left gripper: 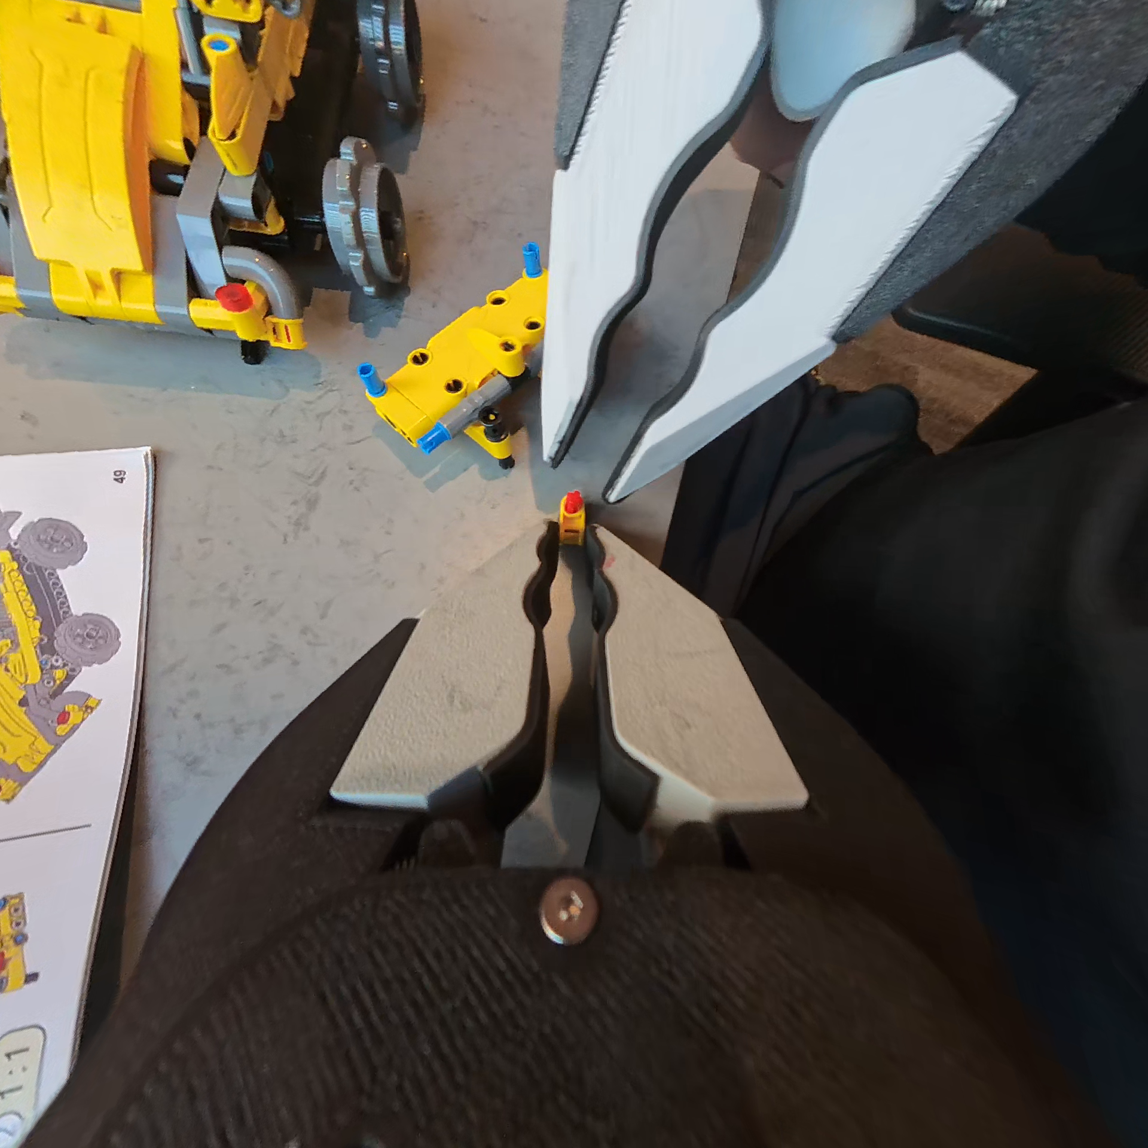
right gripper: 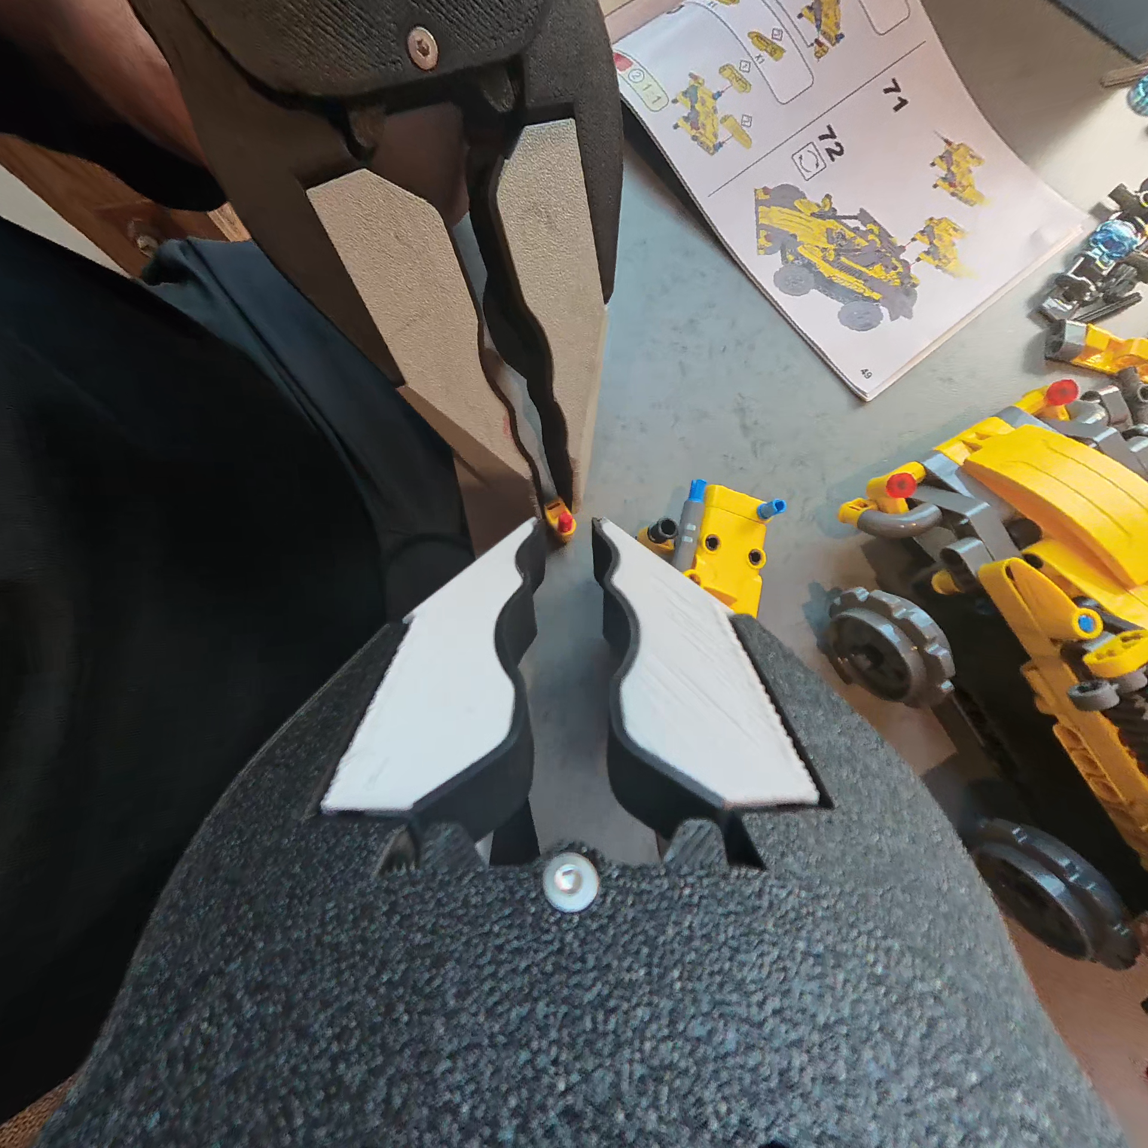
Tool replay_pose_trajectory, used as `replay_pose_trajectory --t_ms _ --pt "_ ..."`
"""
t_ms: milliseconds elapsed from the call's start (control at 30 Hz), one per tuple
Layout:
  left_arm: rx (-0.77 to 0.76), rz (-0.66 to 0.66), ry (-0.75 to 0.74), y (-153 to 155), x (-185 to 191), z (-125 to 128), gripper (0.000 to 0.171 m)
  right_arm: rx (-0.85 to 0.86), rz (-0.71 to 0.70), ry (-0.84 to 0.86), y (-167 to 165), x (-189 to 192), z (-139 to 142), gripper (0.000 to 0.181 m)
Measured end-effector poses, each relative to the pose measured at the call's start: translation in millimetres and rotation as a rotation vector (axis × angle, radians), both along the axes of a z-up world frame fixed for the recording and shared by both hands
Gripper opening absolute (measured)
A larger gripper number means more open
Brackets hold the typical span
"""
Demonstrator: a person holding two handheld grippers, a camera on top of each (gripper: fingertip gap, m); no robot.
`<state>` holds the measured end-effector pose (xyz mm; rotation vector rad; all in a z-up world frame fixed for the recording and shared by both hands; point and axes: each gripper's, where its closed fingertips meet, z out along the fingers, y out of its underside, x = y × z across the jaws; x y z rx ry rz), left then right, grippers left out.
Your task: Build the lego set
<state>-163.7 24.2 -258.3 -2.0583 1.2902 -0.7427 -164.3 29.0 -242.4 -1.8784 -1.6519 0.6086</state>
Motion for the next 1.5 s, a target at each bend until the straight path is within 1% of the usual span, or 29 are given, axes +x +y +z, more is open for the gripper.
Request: replay_pose_trajectory --t_ms 300,567,800,933,1100,1133,1233,1367,1500 --pt "0.025 -0.055 0.033 -2.4 -1.8 -0.3 0.004 0.007 0.003 0.006 -2.7 -3.2 -2.0 0.019" --pt "0.033 -0.077 0.033 -2.9 2.2 -0.6 0.004 0.006 -0.003 -0.006 -2.2 -3.3 -5.6 0.019" --pt "0.026 -0.092 0.032 -2.0 -1.4 -0.6 0.004 0.003 0.0 0.007 -2.5 -7.0 -6.2 0.018" --pt "0.011 -0.105 0.026 -2.3 -2.9 -0.4 0.004 0.015 0.007 -0.017 -1.9 -6.7 -10.0 0.019" --pt "0.029 -0.131 0.034 -2.4 -3.5 -0.7 0.004 0.02 0.021 -0.03 -2.6 -5.5 -12.2 0.018" --pt "0.033 -0.137 0.036 -2.5 -3.8 -0.7 0.004 0.025 0.023 -0.038 -2.0 -4.9 -13.4 0.018" --pt "0.032 -0.139 0.036 -1.2 -3.9 -0.8 0.004 0.029 0.04 -0.057 -2.4 -5.4 -15.6 0.008" --pt "0.02 -0.149 0.035 0.1 -4.0 -0.8 0.004 0.046 0.06 -0.096 -1.5 -5.8 -16.5 0.007" --pt "-0.027 -0.177 0.019 -0.2 -4.2 -0.8 0.004 -0.015 0.065 -0.132 -3.2 -6.0 -17.5 0.007"
